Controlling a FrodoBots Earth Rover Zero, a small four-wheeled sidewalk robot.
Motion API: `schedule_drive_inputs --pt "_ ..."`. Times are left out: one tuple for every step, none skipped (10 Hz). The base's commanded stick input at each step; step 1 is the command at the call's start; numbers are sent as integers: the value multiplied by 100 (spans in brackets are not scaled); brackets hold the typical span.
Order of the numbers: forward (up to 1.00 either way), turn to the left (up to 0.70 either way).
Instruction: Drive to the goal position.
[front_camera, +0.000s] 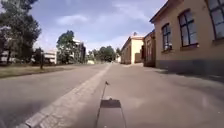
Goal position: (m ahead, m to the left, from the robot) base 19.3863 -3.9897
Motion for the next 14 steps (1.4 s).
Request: schedule_drive_inputs --pt "45 0" --pt "45 0" --pt "45 0" --pt "45 0" --pt "45 0" --pt "45 0" --pt "45 0" --pt "45 0" --pt "45 0" --pt "45 0" --pt "45 0" --pt "45 0" --pt "45 0" --pt "45 0"
